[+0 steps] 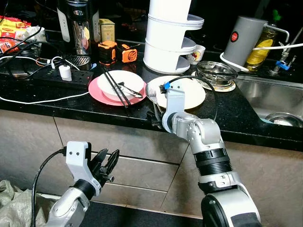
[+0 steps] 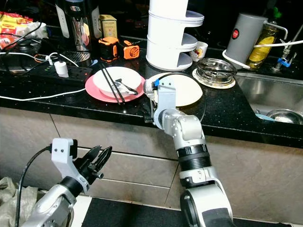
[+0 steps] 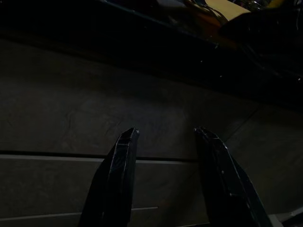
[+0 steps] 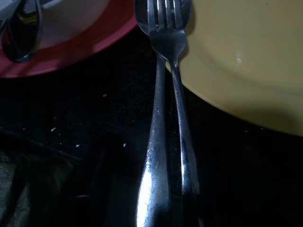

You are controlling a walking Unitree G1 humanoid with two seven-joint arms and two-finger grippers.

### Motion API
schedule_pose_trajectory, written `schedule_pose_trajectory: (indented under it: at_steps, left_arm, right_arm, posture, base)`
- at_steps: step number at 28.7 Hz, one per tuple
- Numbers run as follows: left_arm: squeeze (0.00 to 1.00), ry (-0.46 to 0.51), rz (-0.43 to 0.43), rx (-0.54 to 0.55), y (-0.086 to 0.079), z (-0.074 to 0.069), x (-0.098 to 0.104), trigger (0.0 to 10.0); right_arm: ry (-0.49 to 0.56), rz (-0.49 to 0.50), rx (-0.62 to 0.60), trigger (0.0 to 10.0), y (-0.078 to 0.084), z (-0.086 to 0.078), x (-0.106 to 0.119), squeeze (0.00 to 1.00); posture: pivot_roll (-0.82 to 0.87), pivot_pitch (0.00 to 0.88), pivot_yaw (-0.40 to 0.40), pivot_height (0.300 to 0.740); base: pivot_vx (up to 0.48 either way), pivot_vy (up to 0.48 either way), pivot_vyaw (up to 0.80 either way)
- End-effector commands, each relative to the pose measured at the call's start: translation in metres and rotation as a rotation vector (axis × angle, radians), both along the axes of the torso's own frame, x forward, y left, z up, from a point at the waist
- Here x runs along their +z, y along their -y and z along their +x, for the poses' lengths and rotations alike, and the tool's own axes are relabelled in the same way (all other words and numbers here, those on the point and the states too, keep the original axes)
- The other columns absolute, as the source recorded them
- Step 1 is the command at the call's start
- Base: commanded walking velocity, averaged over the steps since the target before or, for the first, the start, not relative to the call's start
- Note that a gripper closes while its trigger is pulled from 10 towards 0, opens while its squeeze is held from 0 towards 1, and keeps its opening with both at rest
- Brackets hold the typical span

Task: Kitchen organization

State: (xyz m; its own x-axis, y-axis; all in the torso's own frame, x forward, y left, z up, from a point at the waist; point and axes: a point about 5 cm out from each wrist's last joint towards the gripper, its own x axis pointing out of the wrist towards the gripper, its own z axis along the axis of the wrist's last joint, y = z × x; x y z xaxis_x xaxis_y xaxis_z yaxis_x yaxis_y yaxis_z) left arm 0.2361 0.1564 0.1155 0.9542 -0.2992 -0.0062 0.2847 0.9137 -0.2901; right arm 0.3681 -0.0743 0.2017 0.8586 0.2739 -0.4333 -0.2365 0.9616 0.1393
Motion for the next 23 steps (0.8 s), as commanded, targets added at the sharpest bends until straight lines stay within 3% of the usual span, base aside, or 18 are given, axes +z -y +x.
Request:
schedule_pose_trajectory:
  at_steps: [1, 23]
  left_arm:
    - [0.00, 0.002, -0.014, -0.001, 0.0028, -0.0019, -0.0007, 10.0]
    - [0.00, 0.005, -0.018, 0.002, 0.0042, -0.0026, -0.0010, 10.0]
  right_arm:
    - [-0.063, -0.021, 0.005, 0.0, 0.0001, -0.0015, -0.0131, 0.00]
    - [-0.050, -0.007, 0.011, 0.0, -0.0015, 0.0008, -0.0109, 0.00]
  posture:
    - [0.13, 0.000, -0.133, 0.740]
    - [0.13, 0.000, -0.146, 0.740]
  base:
    - [0.000, 0.000, 0.00]
    - [0.000, 0.000, 0.00]
